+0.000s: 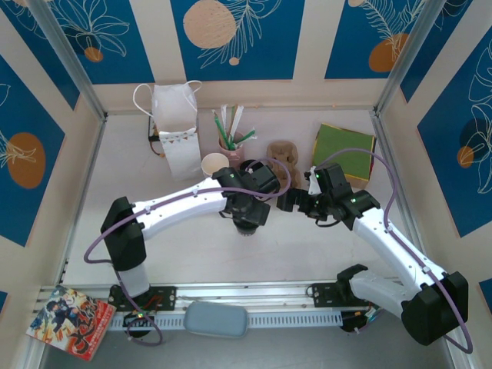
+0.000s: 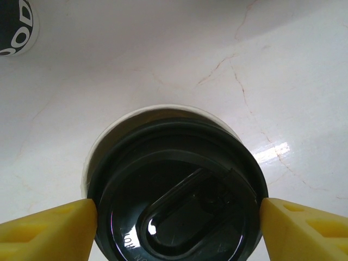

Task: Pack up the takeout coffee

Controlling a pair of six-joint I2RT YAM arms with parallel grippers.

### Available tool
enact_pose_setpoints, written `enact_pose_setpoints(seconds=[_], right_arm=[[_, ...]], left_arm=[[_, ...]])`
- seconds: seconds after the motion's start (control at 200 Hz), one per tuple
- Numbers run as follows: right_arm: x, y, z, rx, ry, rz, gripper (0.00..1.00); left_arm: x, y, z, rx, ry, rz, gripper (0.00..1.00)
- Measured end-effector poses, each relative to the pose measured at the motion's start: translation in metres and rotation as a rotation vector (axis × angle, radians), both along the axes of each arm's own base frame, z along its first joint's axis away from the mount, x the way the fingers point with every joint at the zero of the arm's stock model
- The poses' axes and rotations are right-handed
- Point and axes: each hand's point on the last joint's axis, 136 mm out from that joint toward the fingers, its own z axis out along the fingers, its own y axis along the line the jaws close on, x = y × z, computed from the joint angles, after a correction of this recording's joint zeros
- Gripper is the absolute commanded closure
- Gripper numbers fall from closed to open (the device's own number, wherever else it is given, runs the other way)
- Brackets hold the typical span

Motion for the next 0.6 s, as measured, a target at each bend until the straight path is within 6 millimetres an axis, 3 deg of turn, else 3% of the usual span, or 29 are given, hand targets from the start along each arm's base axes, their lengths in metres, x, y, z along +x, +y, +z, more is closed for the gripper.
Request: enact_pose_setpoints(seconds=[0.6], right_arm=[[0.0000, 0.0001, 0.0000, 0.000, 0.000, 0.000, 0.01]], left_arm=[[-0.0014, 0.0018, -0.0006, 0.008, 0.005, -0.001, 0.27]])
